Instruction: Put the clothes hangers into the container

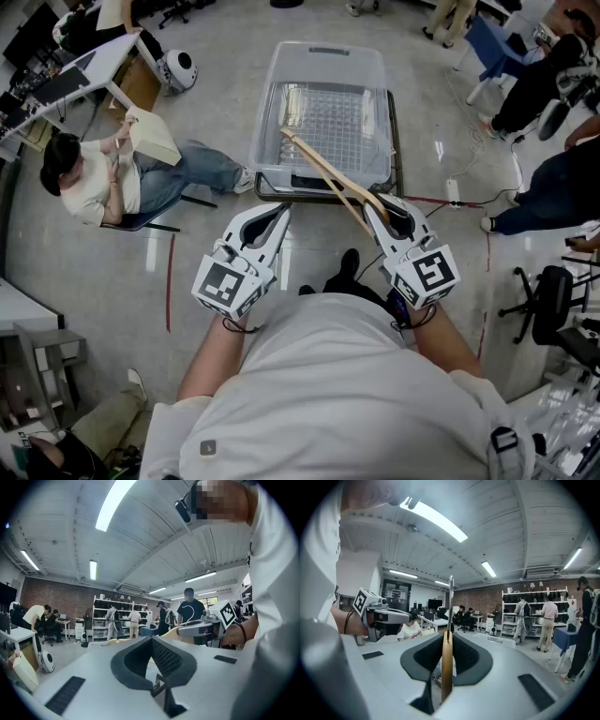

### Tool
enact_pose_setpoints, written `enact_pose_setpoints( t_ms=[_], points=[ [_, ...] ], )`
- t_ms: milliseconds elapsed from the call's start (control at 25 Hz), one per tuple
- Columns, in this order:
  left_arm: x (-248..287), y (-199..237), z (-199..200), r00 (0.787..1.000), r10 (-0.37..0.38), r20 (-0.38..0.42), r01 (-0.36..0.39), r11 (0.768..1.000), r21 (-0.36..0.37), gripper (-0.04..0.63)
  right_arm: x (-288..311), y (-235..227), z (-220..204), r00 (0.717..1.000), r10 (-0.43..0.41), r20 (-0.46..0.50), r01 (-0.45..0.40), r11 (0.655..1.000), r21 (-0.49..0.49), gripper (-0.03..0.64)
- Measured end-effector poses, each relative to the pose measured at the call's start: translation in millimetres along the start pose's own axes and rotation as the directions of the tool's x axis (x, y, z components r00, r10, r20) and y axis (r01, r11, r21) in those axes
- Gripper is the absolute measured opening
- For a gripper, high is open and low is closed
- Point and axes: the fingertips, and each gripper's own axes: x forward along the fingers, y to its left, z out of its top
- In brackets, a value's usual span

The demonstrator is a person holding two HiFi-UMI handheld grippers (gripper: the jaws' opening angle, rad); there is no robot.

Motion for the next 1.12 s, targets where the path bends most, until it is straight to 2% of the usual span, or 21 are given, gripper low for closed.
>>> enact_pose_setpoints(
  t_ms=[200, 320, 600, 1120],
  points=[
    [9.5, 1.1, 7.4, 0.999, 0.003, 0.044, -0.004, 1.000, 0.013, 0.017, 0.9, -6.3, -0.5, 1.000, 0.006, -0.004, -0.006, 1.000, 0.003, 0.064],
    [20.4, -0.8, 1.9, 1.000, 0.003, 0.009, -0.003, 1.000, 0.000, 0.017, 1.3, -16.4, -3.5, 1.000, 0.012, -0.006, -0.012, 1.000, 0.009, 0.064],
    [51.5, 5.0, 3.9, 1.000, 0.001, 0.021, -0.002, 1.000, 0.009, 0.017, 11.3, -42.4, -8.2, 1.000, 0.022, -0.014, -0.022, 1.000, 0.023, 0.064],
    [163.6, 25.9, -2.1, 1.000, 0.011, -0.004, -0.011, 1.000, -0.024, 0.017, 49.1, -141.4, -19.3, 0.997, 0.067, -0.042, -0.065, 0.997, 0.046, 0.064]
  ],
)
